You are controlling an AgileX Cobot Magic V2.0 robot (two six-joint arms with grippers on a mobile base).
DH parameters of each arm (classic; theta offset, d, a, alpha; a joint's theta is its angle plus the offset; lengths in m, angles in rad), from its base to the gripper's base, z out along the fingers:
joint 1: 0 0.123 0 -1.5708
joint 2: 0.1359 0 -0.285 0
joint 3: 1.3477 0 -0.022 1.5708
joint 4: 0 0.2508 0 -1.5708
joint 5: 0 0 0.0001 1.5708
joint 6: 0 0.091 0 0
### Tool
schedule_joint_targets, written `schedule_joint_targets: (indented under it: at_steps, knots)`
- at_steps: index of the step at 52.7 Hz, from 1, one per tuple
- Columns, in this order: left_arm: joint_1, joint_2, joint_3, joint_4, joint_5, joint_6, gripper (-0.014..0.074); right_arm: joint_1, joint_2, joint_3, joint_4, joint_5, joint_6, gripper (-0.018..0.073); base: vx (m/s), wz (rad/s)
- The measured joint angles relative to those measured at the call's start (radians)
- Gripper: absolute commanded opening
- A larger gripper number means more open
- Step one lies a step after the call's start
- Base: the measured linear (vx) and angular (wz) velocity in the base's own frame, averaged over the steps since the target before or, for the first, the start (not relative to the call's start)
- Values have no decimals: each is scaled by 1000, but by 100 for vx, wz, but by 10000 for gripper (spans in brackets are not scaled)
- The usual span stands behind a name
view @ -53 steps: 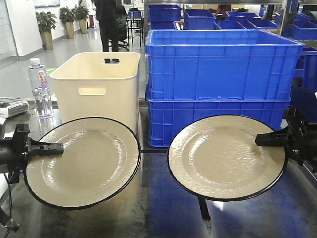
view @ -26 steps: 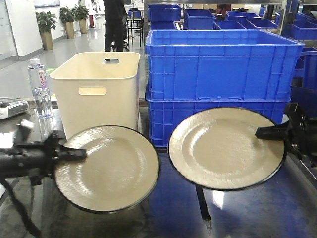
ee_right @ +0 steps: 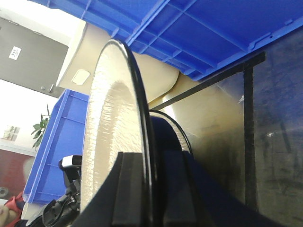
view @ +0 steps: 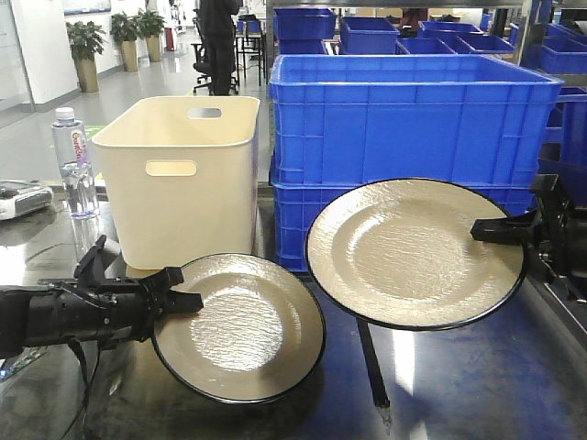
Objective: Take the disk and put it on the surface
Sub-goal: 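Lower the left gripper's plate flat onto the table and release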
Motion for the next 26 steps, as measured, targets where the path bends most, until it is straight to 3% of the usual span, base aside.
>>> schedule_joint_targets:
  at_steps: [9, 16, 26]
  knots:
    - [0, 5, 0, 0, 2, 22, 440, 0, 0, 0, 0, 1, -2, -9, 0, 0]
    - [0, 6, 0, 0, 4, 99, 587, 0, 0, 0, 0, 2, -2, -9, 0, 0]
    - [13, 6, -1, 4, 9, 228, 644, 0, 0, 0, 0, 6, -4, -9, 0, 0]
